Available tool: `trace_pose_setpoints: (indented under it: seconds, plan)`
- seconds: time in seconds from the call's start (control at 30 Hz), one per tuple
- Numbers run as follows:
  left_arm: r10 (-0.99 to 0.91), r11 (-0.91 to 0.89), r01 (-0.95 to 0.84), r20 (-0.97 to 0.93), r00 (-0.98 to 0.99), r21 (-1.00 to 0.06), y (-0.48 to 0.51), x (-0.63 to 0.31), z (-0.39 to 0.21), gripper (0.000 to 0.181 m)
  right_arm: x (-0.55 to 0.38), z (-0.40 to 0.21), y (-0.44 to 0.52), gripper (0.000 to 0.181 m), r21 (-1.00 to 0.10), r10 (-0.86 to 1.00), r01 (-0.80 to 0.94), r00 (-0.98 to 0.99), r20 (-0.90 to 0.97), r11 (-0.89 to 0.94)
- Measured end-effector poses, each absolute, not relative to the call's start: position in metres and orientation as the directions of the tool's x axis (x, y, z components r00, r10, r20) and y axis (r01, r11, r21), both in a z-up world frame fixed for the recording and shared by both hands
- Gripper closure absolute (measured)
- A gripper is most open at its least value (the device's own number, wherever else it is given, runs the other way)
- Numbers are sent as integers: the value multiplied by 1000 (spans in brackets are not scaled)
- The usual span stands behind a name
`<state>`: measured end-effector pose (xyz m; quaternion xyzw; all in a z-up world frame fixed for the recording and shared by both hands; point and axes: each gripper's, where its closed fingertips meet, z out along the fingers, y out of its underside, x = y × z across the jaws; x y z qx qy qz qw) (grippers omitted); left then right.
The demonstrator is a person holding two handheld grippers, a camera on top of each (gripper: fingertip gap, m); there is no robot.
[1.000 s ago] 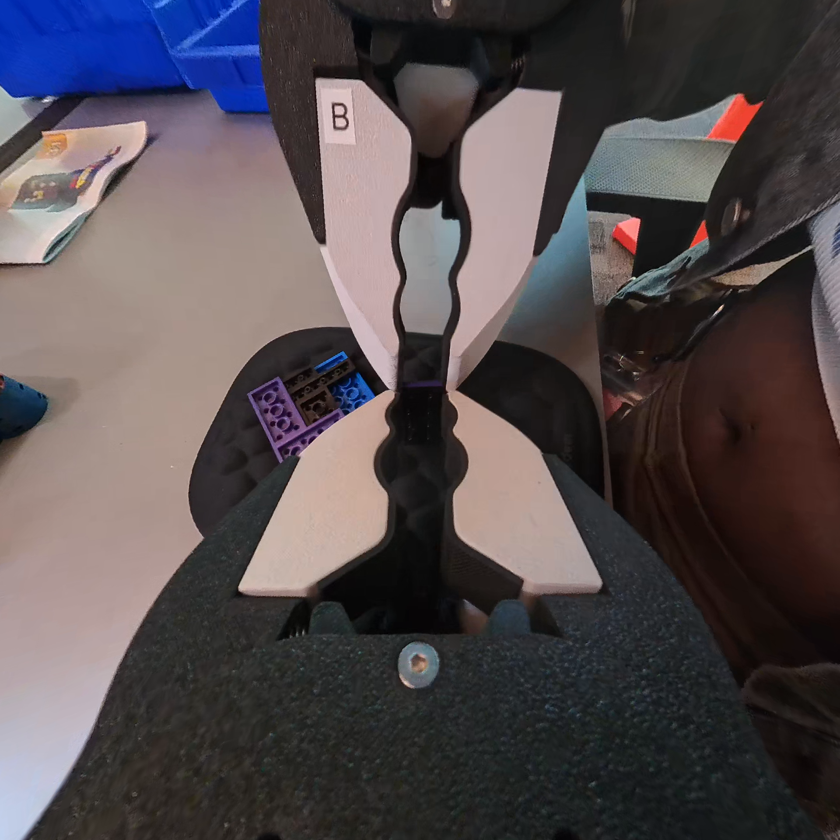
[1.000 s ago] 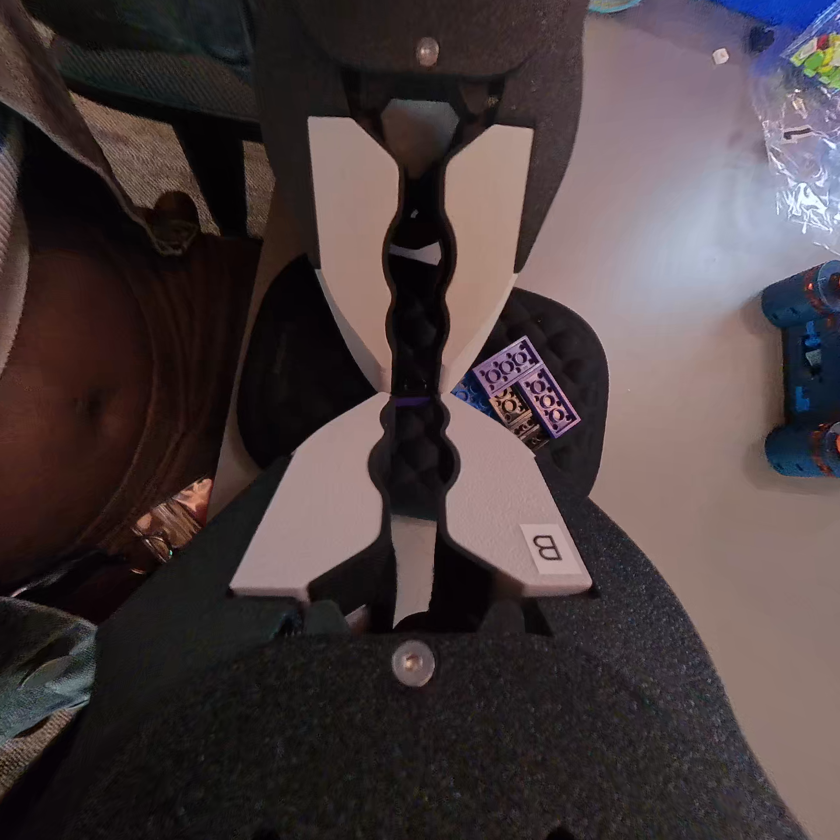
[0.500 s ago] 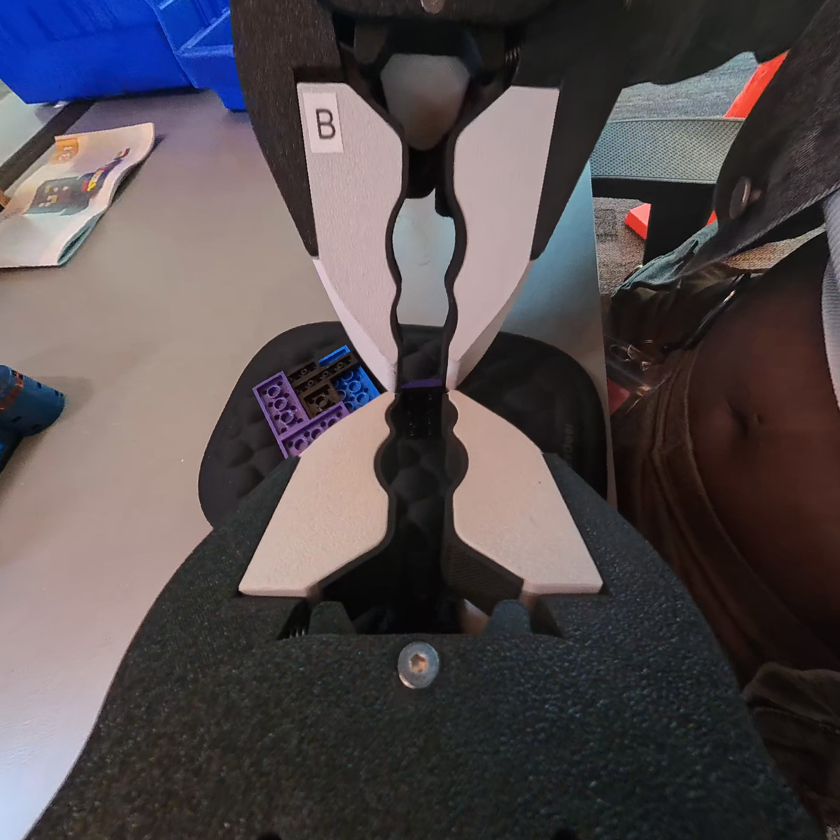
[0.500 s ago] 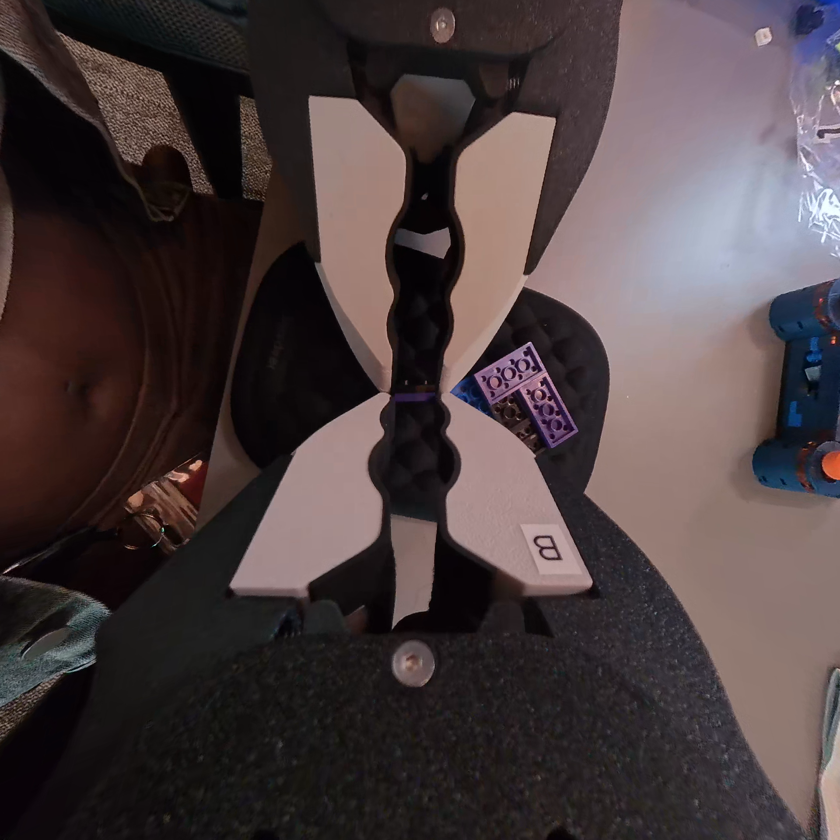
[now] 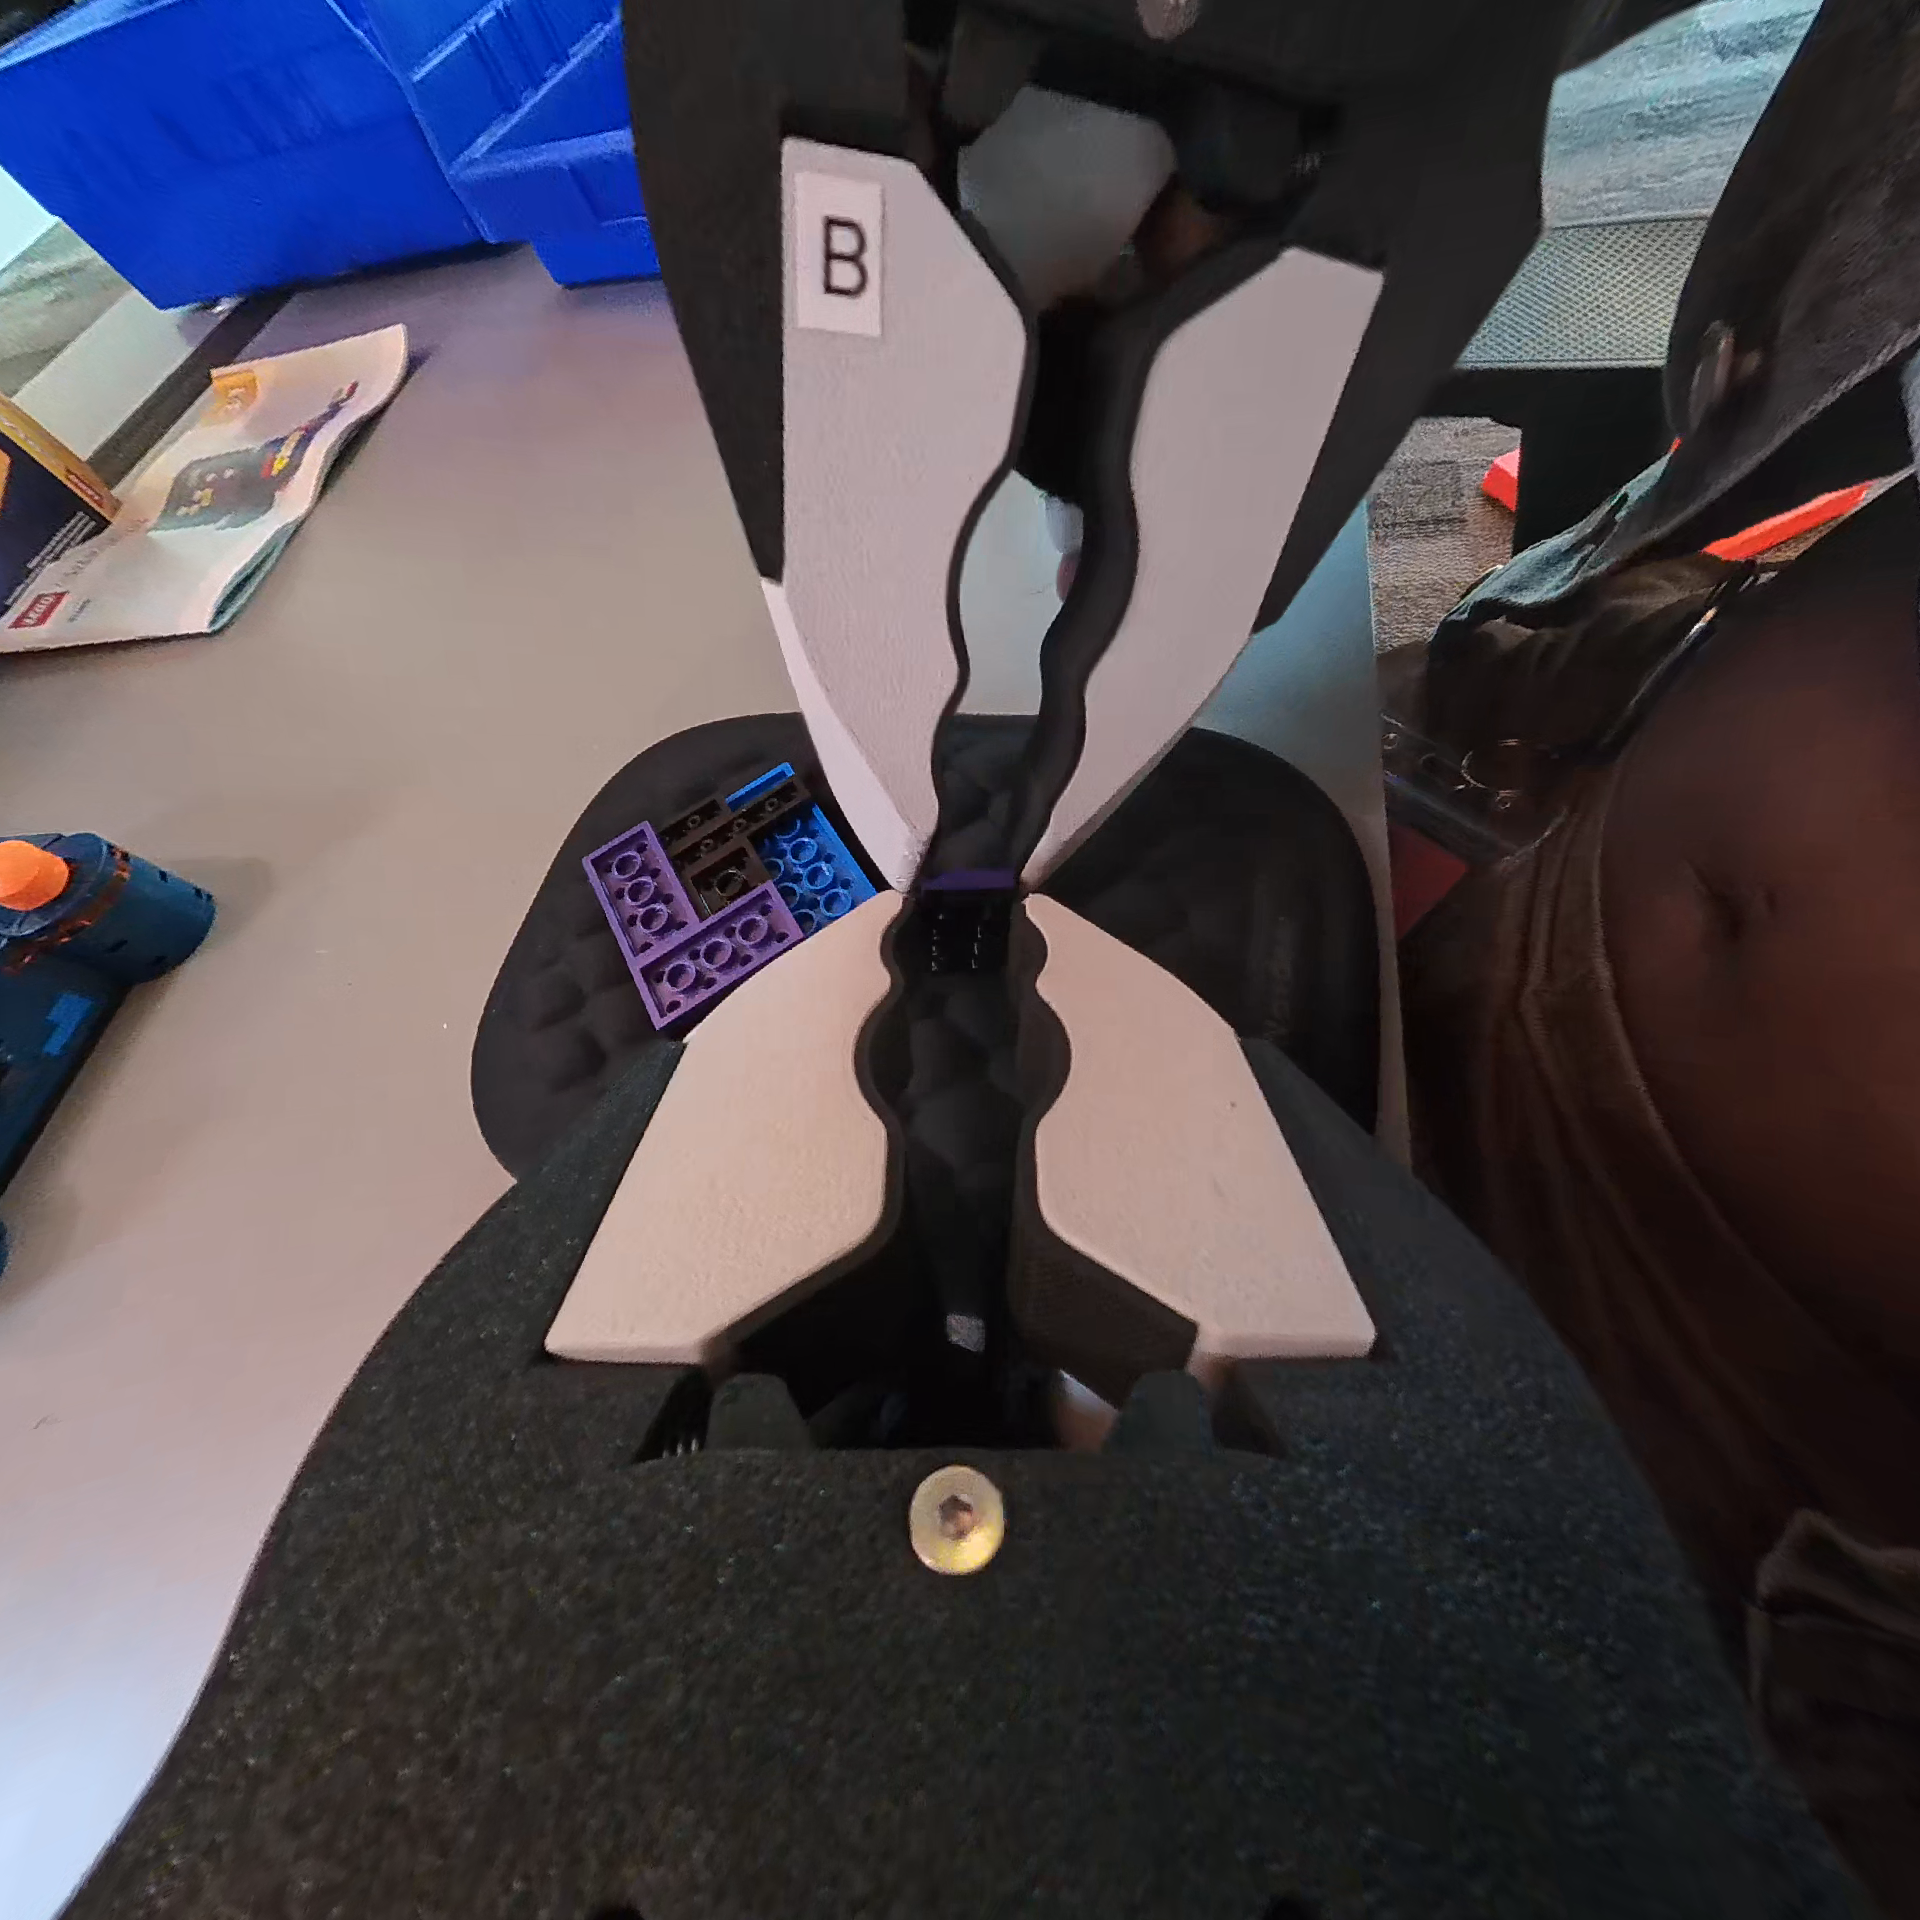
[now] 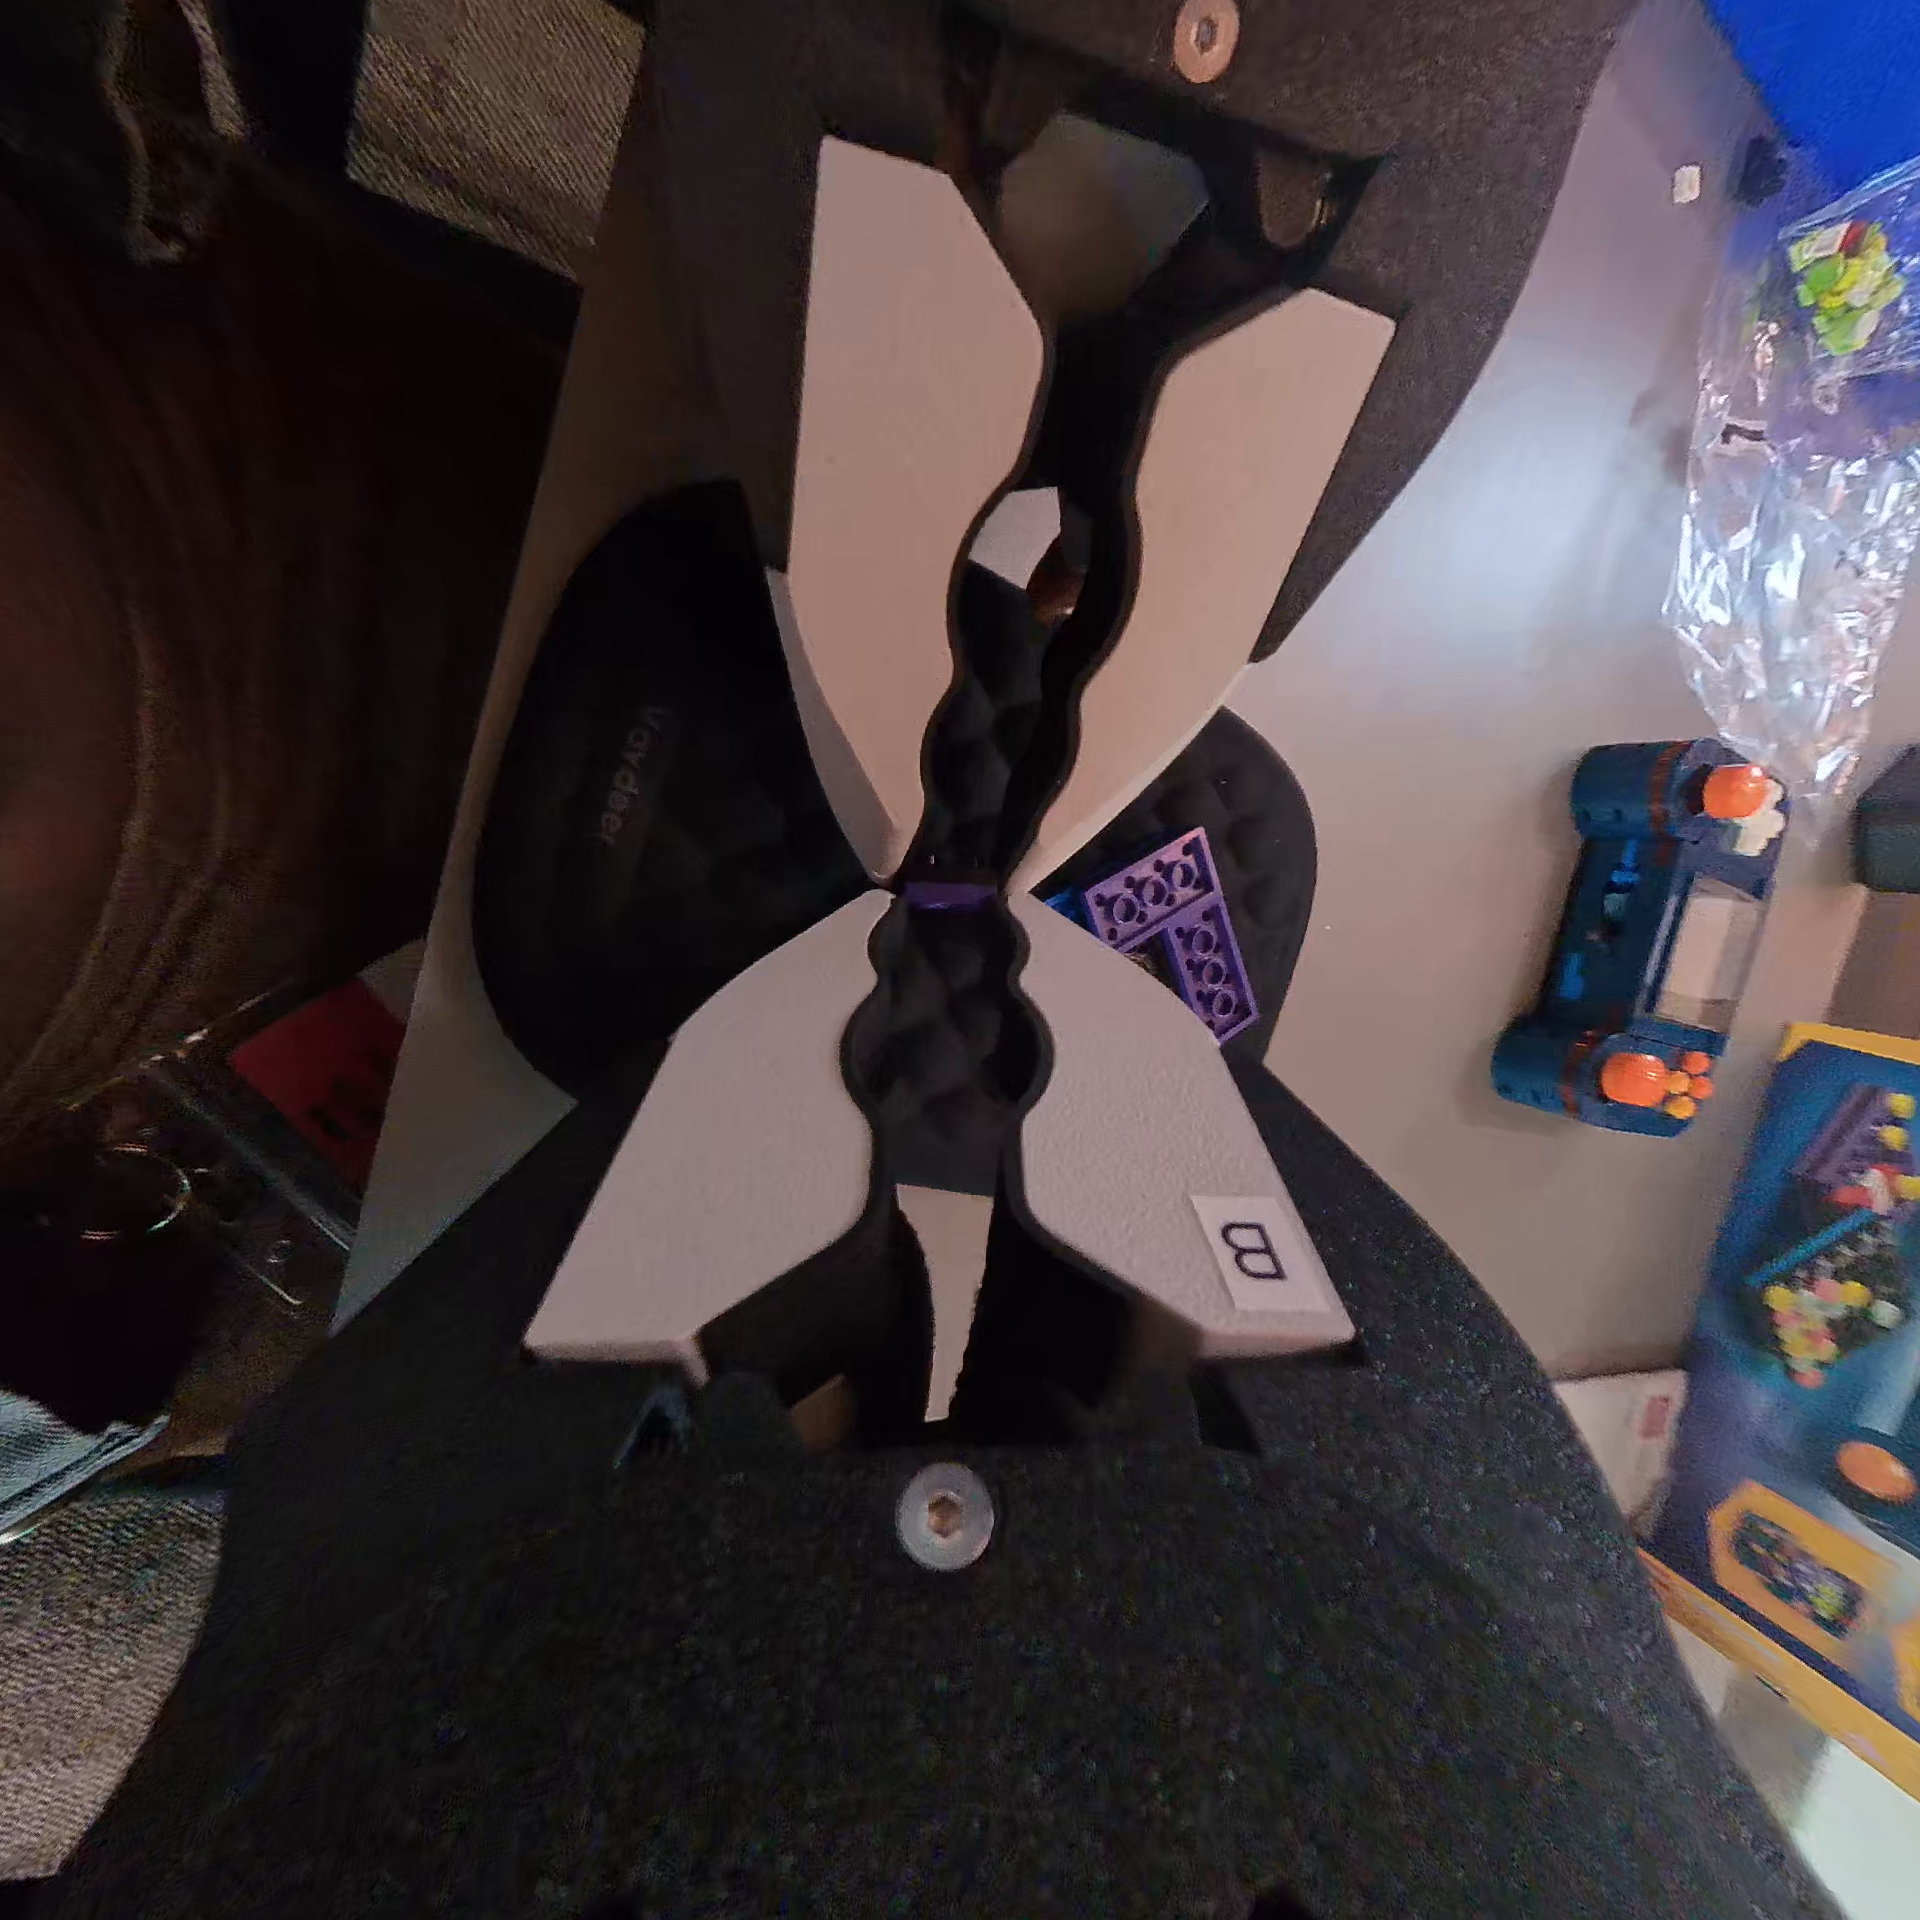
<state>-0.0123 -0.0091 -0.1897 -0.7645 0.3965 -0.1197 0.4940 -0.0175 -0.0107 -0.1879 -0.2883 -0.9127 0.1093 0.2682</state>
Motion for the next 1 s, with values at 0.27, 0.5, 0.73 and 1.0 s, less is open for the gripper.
trace_pose_setpoints:
  seconds: [0.27, 0.5, 0.73, 1.0]
  plan:
    - [-692, -190, -456, -211, 690, -870, -14, -23, -184, 165, -11, -197, 1, 181, -366, 654, 543, -651, 386, 756]
    - [-724, -185, -447, -186, 664, -875, -13, -22, -184, 165, -23, -180, -16, 165, -675, 764, 482, -616, 192, 558]
    - [-725, -200, -444, -173, 667, -874, -9, -20, -184, 165, -24, -179, -14, 169, -567, 704, 481, -654, 276, 669]
    - [-725, -198, -450, -179, 665, -871, -8, -18, -184, 165, -23, -180, -11, 165, -560, 713, 491, -639, 290, 668]
